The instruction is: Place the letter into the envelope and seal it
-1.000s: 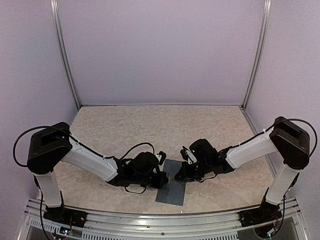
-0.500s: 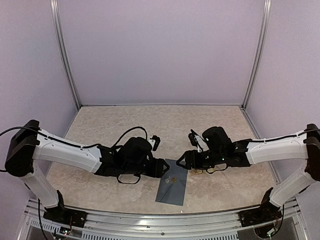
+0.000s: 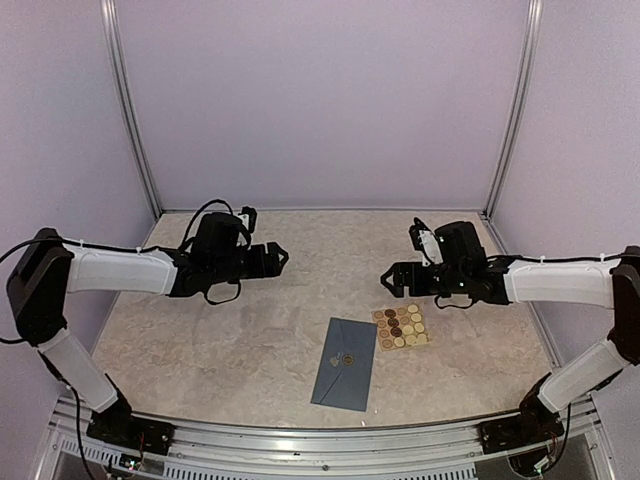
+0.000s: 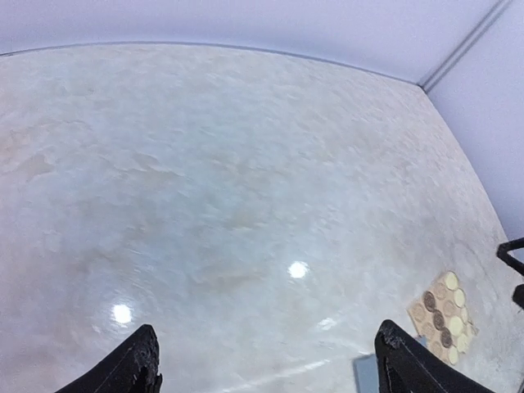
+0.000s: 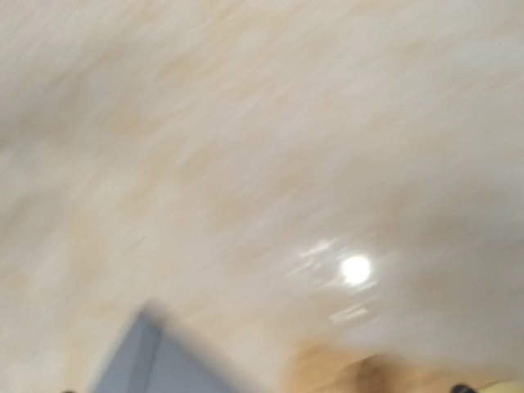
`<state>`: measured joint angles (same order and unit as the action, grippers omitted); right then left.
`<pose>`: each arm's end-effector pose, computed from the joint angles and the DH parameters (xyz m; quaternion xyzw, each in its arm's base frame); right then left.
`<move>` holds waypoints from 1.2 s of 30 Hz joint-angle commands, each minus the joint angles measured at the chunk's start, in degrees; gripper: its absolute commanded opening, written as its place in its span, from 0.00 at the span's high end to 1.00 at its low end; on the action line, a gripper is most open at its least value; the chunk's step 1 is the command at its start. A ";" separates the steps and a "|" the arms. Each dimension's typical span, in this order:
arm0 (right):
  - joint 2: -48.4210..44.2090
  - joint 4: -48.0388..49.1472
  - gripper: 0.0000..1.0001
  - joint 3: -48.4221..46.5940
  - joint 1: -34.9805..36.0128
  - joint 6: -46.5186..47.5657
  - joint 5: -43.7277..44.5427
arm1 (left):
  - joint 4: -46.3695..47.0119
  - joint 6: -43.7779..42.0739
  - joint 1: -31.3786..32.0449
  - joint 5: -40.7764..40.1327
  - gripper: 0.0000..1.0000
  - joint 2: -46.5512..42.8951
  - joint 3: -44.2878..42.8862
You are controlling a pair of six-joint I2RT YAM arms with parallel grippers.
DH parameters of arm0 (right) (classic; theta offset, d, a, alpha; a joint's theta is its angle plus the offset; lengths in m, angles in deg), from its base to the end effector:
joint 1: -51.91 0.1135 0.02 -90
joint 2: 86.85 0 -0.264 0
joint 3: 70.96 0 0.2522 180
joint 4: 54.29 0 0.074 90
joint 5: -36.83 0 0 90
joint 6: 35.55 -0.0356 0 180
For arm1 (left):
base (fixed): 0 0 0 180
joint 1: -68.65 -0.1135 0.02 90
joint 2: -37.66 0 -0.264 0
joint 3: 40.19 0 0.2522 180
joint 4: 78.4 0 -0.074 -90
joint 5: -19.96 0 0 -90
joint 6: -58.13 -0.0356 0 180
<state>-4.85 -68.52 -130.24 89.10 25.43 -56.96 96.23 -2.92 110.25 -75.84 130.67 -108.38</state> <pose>0.2403 0.1853 0.2117 -0.0784 0.8909 0.2686 0.3577 0.2696 -0.2346 0.2162 0.0703 0.8633 -0.2517 0.4318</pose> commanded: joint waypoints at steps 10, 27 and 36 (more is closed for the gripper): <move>-11.15 14.72 0.01 13.18 -35.22 14.32 -2.88 | 26.06 -8.68 -40.87 8.23 0.11 -21.34 31.33; -14.32 34.49 0.01 26.93 -41.36 18.12 4.71 | 33.36 -16.01 -44.68 -9.23 0.01 -42.57 48.59; -14.21 35.57 0.00 27.41 -41.36 18.38 4.44 | 33.48 -15.54 -44.68 -10.16 0.01 -41.47 48.40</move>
<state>-19.34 -35.26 -103.40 48.40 43.05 -52.89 127.72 -18.15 66.01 -84.50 89.05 -58.83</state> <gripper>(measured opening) 0.995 0.989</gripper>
